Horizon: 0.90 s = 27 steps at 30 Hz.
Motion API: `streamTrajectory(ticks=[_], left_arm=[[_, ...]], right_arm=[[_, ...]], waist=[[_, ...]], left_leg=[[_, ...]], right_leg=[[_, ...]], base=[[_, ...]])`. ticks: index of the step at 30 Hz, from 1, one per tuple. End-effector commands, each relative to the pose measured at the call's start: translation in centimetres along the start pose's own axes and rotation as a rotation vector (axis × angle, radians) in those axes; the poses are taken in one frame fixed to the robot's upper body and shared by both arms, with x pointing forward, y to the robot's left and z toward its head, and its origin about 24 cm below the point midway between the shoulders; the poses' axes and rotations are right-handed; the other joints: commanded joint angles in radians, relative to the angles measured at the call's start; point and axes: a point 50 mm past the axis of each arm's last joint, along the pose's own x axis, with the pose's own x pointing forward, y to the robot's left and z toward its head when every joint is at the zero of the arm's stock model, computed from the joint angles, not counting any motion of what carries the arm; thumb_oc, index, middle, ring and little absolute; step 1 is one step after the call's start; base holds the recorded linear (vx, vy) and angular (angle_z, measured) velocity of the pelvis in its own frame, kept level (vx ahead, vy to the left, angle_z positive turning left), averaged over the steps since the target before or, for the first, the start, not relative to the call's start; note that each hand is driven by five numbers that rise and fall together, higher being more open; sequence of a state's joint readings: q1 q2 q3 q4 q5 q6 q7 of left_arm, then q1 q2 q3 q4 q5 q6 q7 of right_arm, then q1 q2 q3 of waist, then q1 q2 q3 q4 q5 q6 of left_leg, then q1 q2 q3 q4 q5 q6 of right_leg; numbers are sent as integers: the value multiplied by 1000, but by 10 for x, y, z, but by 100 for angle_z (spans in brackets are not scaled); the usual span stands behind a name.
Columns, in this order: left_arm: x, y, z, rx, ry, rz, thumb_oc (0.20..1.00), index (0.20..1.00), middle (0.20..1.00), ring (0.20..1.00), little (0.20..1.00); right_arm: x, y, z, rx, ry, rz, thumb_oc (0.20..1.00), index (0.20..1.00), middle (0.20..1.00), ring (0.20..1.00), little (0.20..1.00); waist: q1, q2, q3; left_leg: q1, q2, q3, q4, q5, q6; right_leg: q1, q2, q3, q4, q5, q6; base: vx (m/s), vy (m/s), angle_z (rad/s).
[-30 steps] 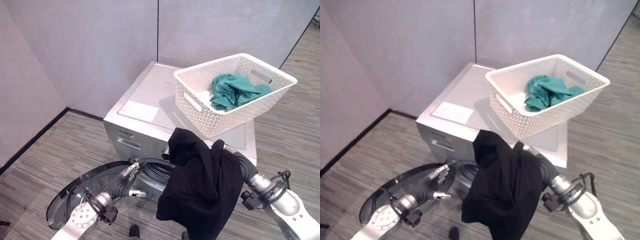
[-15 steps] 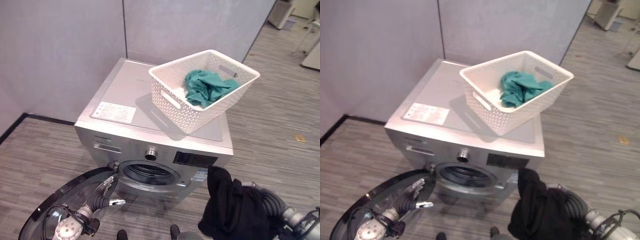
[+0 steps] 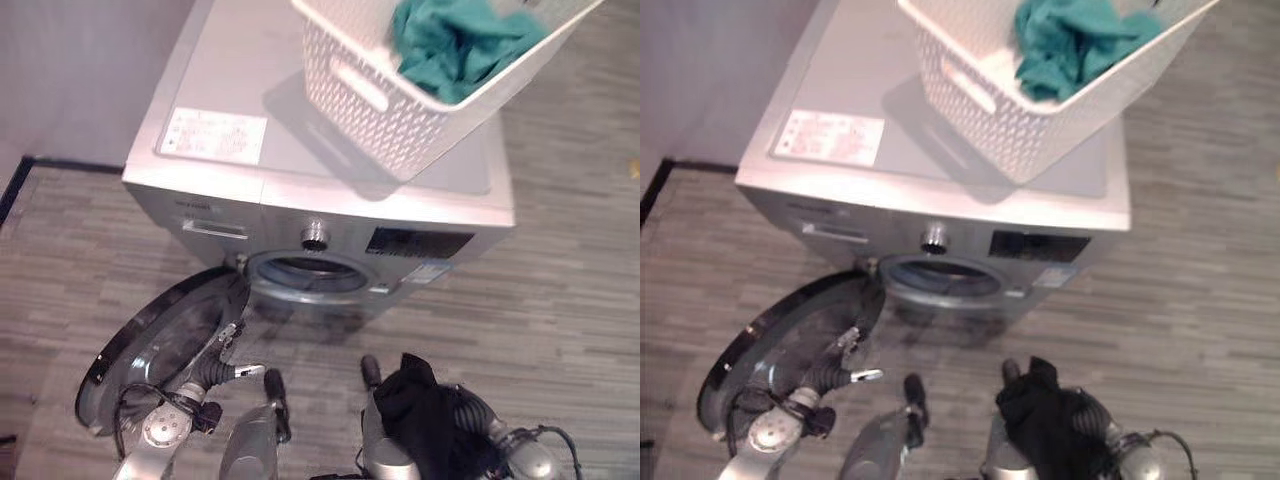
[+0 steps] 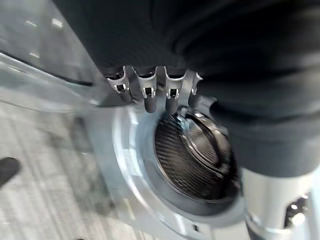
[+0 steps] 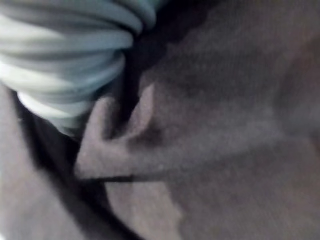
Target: Grab the laundry basket,head to the washer,open it,put in the laundry and shut it.
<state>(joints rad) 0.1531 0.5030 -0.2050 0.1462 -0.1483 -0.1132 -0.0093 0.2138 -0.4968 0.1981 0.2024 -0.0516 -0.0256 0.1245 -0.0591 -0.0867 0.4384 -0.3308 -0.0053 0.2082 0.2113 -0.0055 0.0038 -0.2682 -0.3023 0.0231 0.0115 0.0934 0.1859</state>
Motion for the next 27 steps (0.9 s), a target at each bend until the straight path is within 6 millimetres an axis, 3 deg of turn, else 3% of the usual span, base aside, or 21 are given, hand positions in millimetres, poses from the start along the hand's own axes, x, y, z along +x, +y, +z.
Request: streamTrajectory(ticks=[1, 3, 6, 9, 11, 13, 15, 16, 17, 18, 19, 20, 23, 26, 27], left_arm=[[-4, 8, 7, 3, -59, 46, 1000, 1000, 1000, 1000, 1000], [3, 4, 14, -11, -89, 41, 1000, 1000, 1000, 1000, 1000], [6, -5, 16, -43, -99, 31, 1000, 1000, 1000, 1000, 1000], [13, -13, 22, -76, -122, 27, 1000, 1000, 1000, 1000, 1000], [20, -23, 30, -109, -149, 19, 1000, 1000, 1000, 1000, 1000], [21, -26, 32, -124, -157, 13, 1000, 1000, 1000, 1000, 1000], [24, -37, 37, -154, -173, -11, 1000, 1000, 1000, 1000, 1000], [25, -37, 38, -153, -174, -10, 1000, 1000, 1000, 1000, 1000], [26, -46, 40, -168, -177, -34, 1000, 1000, 1000, 1000, 1000], [27, -46, 40, -167, -179, -33, 1000, 1000, 1000, 1000, 1000], [25, -53, 42, -175, -185, -53, 1000, 1000, 1000, 1000, 1000], [25, -53, 42, -174, -187, -52, 1000, 1000, 1000, 1000, 1000], [25, -63, 43, -199, -184, -83, 1000, 1000, 1000, 1000, 1000], [27, -73, 45, -194, -189, -124, 1000, 1000, 1000, 1000, 1000], [27, -73, 46, -193, -190, -124, 1000, 1000, 1000, 1000, 1000]], right_arm=[[0, 6, 16, 34, -95, -22, 200, 200, 200, 200, 200], [5, 1, 23, 22, -125, -42, 200, 200, 200, 200, 200], [15, -1, 37, -21, -167, -53, 200, 200, 200, 200, 200], [27, -7, 53, -39, -209, -103, 200, 200, 200, 200, 200], [40, -12, 69, -2, -253, -180, 200, 200, 200, 200, 200], [44, -14, 76, 21, -271, -214, 200, 200, 200, 200, 200], [59, -16, 102, 93, -336, -294, 200, 200, 200, 200, 200], [59, -16, 102, 93, -337, -295, 200, 200, 200, 200, 200], [70, -14, 125, 157, -389, -339, 200, 200, 200, 200, 200], [70, -14, 126, 158, -391, -340, 200, 200, 200, 200, 200], [76, -11, 152, 214, -459, -374, 200, 200, 200, 200, 200], [76, -11, 153, 215, -460, -375, 200, 200, 200, 200, 200], [83, -11, 191, 299, -551, -430, 200, 200, 200, 200, 200], [82, -22, 248, 419, -696, -509, 200, 200, 200, 200, 200], [82, -22, 248, 419, -697, -510, 200, 200, 200, 200, 200]], waist=[[19, -13, -49], [31, 5, -42], [56, 10, -53], [68, 15, -40], [70, 34, -26], [71, 43, -24], [80, 69, -10], [79, 69, -10], [93, 90, -1], [92, 90, 0], [108, 113, 13], [108, 113, 13], [133, 142, 29], [171, 187, 43], [172, 187, 43]], left_leg=[[-22, -6, -81, 123, -233, 87], [-79, -15, -89, 128, -214, 84], [-143, -16, -104, 135, -224, 71], [-195, 2, -133, 118, -180, 53], [-231, 17, -165, 63, -127, 23], [-242, 22, -177, 40, -109, 14], [-262, 27, -197, -13, -72, -3], [-262, 27, -199, -15, -71, -4], [-275, 30, -205, -42, -52, -13], [-275, 30, -206, -42, -51, -13], [-293, 32, -213, -61, -34, -20], [-294, 33, -213, -61, -34, -20], [-329, 29, -221, -72, -18, -26], [-371, 19, -233, -94, 2, -28], [-374, 19, -233, -95, 3, -28]], right_leg=[[-117, -81, -38, 32, 146, 18], [-118, -91, -48, 41, 98, 6], [-188, -92, -65, 53, 112, 30], [-239, -84, -101, 67, 114, 33], [-257, -87, -169, 68, 93, 30], [-264, -86, -183, 68, 88, 28], [-286, -78, -210, 72, 74, 24], [-286, -78, -211, 73, 73, 24], [-301, -75, -223, 75, 66, 23], [-302, -75, -224, 75, 66, 23], [-321, -76, -235, 82, 58, 22], [-322, -75, -235, 83, 58, 22], [-354, -76, -243, 94, 49, 20], [-404, -85, -247, 112, 38, 20], [-407, -85, -247, 114, 38, 20]], base=[[-138, -49, 25], [-116, -35, 31], [31, -79, 28], [-38, -198, -26], [-34, -237, 9], [-9, -94, 47], [-15, -91, 38], [-22, -68, 17], [-13, -24, 15], [-21, -43, 16], [-10, -23, 11], [-16, -24, 10], [-10, -3, 13], [0, 25, 7], [20, 27, 13]])
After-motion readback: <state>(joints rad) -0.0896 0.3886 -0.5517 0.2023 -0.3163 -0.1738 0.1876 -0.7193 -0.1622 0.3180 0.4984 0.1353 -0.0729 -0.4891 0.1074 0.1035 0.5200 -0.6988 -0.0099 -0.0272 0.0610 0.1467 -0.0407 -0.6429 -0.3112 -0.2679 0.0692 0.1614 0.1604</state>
